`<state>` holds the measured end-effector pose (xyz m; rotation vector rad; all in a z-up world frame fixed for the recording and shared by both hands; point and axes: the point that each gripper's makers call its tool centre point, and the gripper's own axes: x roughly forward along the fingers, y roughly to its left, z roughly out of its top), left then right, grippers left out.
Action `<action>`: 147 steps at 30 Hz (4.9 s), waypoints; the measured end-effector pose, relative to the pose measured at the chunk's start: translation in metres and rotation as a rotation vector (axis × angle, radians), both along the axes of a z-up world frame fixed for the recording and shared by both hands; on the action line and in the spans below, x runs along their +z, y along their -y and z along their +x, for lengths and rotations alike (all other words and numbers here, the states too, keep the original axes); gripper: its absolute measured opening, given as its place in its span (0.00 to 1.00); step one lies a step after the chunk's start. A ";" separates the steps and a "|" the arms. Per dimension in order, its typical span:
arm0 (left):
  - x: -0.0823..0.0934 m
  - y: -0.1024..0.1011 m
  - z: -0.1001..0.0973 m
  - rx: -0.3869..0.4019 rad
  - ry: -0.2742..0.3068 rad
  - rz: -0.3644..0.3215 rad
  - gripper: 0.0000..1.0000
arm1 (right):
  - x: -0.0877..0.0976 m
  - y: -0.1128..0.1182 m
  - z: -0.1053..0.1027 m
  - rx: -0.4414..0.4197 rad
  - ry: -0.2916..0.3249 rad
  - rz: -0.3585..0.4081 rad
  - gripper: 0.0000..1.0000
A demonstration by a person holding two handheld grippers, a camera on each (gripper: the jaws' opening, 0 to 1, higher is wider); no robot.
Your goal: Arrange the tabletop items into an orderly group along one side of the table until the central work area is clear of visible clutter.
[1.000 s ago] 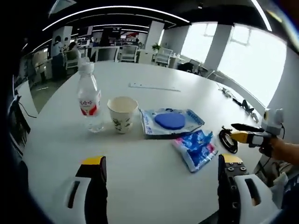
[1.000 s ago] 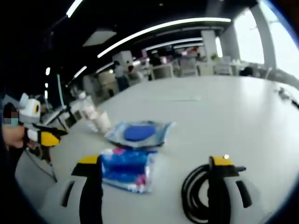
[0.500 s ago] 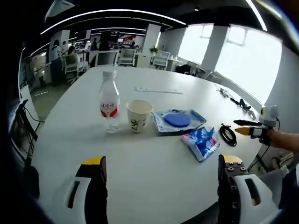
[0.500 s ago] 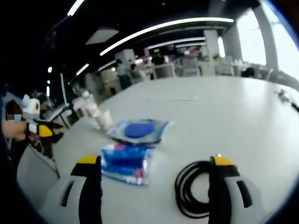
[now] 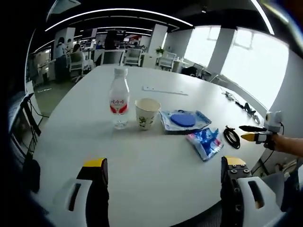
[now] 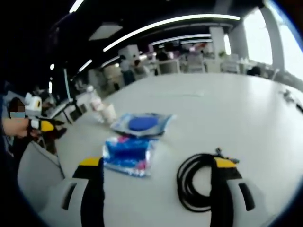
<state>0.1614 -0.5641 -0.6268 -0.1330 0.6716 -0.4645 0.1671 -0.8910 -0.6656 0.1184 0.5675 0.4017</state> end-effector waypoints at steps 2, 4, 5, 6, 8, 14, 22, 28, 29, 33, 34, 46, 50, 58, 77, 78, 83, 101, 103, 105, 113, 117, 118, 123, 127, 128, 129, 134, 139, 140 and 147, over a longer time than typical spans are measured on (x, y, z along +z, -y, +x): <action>0.000 0.000 0.001 0.014 -0.003 -0.020 0.99 | -0.002 -0.004 0.002 0.010 -0.003 -0.004 0.87; -0.001 0.001 0.001 0.016 -0.007 -0.020 0.99 | -0.009 -0.013 0.010 0.023 -0.015 0.003 0.85; -0.002 0.000 0.001 0.017 -0.003 -0.019 0.99 | -0.015 -0.018 0.014 0.031 -0.025 0.006 0.85; -0.002 0.001 0.001 0.018 -0.002 -0.021 0.99 | -0.019 -0.021 0.017 0.035 -0.036 0.007 0.85; -0.002 0.001 -0.001 0.017 -0.011 -0.024 0.99 | -0.020 -0.030 0.025 0.047 -0.035 0.009 0.85; -0.001 -0.003 -0.002 0.027 -0.008 -0.023 0.99 | -0.033 -0.050 0.043 0.125 -0.045 -0.032 0.78; -0.001 -0.008 -0.001 0.037 -0.008 -0.020 0.99 | -0.056 -0.058 0.047 0.187 -0.100 -0.067 0.61; -0.009 -0.013 -0.005 0.051 -0.038 -0.007 0.99 | -0.076 -0.057 0.044 0.211 -0.159 -0.108 0.10; -0.007 -0.013 -0.005 0.055 -0.034 -0.013 0.99 | -0.074 -0.057 0.045 0.208 -0.148 -0.103 0.08; -0.005 -0.015 -0.006 0.056 -0.028 -0.005 0.99 | -0.075 -0.056 0.046 0.216 -0.130 -0.145 0.02; -0.005 -0.016 -0.006 0.058 -0.031 -0.004 0.99 | -0.075 -0.054 0.046 0.210 -0.133 -0.145 0.01; -0.007 -0.017 -0.005 0.054 -0.034 -0.007 0.99 | -0.054 -0.032 0.046 0.055 -0.123 -0.072 0.00; -0.009 -0.016 -0.006 0.050 -0.037 -0.008 0.99 | -0.043 -0.017 0.043 0.043 -0.102 -0.081 0.00; -0.016 -0.019 -0.008 0.058 -0.052 -0.003 0.99 | -0.022 0.026 0.047 -0.059 -0.063 -0.059 0.00; -0.012 -0.025 -0.010 0.068 -0.055 -0.002 0.99 | -0.010 0.085 0.097 -0.213 -0.022 -0.057 0.00; -0.011 -0.025 -0.010 0.069 -0.054 0.000 0.99 | -0.011 0.087 0.099 -0.218 -0.023 -0.063 0.00; -0.012 -0.028 -0.010 0.066 -0.062 0.017 0.99 | -0.011 0.097 0.108 -0.238 -0.021 -0.071 0.00; -0.012 -0.026 -0.011 0.052 -0.071 0.029 0.99 | -0.029 0.111 0.123 -0.238 -0.041 -0.117 0.00; -0.013 -0.027 -0.012 0.051 -0.074 0.033 0.99 | -0.031 0.114 0.126 -0.238 -0.046 -0.121 0.00; -0.015 -0.029 -0.012 0.052 -0.083 0.041 0.99 | -0.033 0.117 0.128 -0.236 -0.048 -0.130 0.00; -0.016 -0.022 -0.009 0.038 -0.089 0.042 0.99 | -0.037 0.121 0.131 -0.235 -0.055 -0.132 0.00; -0.018 -0.021 -0.009 0.031 -0.092 0.045 0.99 | -0.043 0.123 0.130 -0.239 -0.067 -0.135 0.00; -0.018 -0.021 -0.009 0.031 -0.092 0.046 0.99 | -0.044 0.122 0.130 -0.238 -0.069 -0.136 0.00; -0.019 -0.022 -0.011 0.028 -0.095 0.052 0.99 | -0.049 0.123 0.129 -0.228 -0.072 -0.159 0.00; -0.020 -0.024 -0.012 0.031 -0.101 0.054 0.99 | -0.052 0.125 0.129 -0.230 -0.078 -0.158 0.00; -0.020 -0.024 -0.012 0.031 -0.100 0.054 0.99 | -0.053 0.125 0.129 -0.230 -0.079 -0.157 0.00; -0.020 -0.025 -0.012 0.032 -0.100 0.057 0.99 | -0.054 0.125 0.129 -0.231 -0.081 -0.157 0.00; -0.019 -0.024 -0.013 0.035 -0.098 0.053 0.99 | -0.057 0.125 0.129 -0.227 -0.080 -0.175 0.00; -0.019 -0.023 -0.014 0.037 -0.099 0.050 0.99 | -0.063 0.124 0.128 -0.219 -0.098 -0.180 0.05; -0.019 -0.024 -0.014 0.037 -0.098 0.051 0.99 | -0.063 0.125 0.128 -0.222 -0.097 -0.185 0.05; -0.019 -0.026 -0.017 0.043 -0.101 0.052 0.99 | -0.060 0.126 0.127 -0.231 -0.080 -0.178 0.15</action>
